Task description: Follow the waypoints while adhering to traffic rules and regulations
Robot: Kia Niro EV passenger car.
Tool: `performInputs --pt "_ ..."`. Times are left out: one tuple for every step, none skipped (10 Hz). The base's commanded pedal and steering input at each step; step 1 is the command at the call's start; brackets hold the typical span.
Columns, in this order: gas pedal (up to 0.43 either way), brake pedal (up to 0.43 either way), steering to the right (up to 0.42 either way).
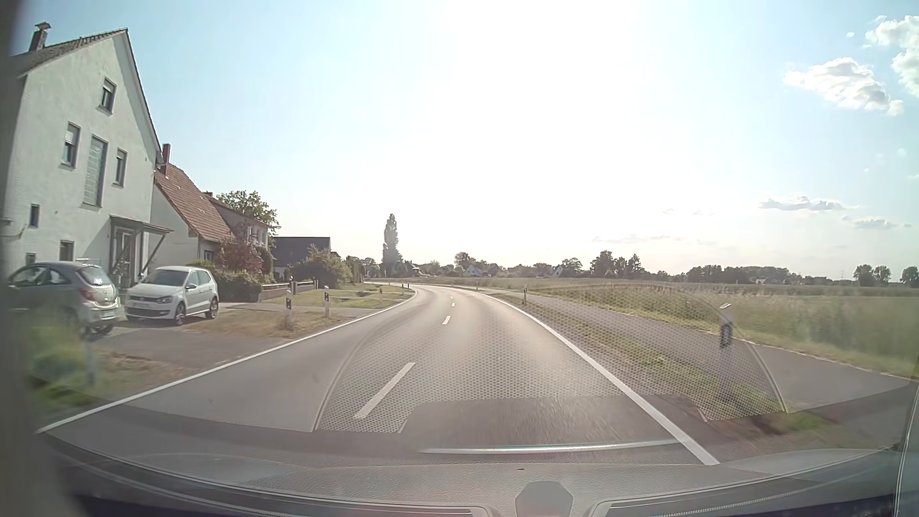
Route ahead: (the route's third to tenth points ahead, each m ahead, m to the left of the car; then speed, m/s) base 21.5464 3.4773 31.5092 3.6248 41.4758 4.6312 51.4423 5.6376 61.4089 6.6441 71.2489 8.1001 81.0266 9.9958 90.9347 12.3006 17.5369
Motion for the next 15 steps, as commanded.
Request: performInputs --pt "0.169 0.006 -0.007" --pt "0.177 0.006 -0.006" --pt "0.189 0.006 -0.005" --pt "0.189 0.006 -0.005" --pt "0.189 0.006 -0.005" --pt "0.189 0.006 -0.006" --pt "0.189 0.006 -0.006" --pt "0.189 0.006 -0.006" --pt "0.189 0.006 -0.007" --pt "0.189 0.006 -0.007" --pt "0.189 0.006 -0.008" --pt "0.189 0.006 -0.009" --pt "0.189 0.006 -0.01" --pt "0.189 0.006 -0.011" --pt "0.189 0.006 -0.013"
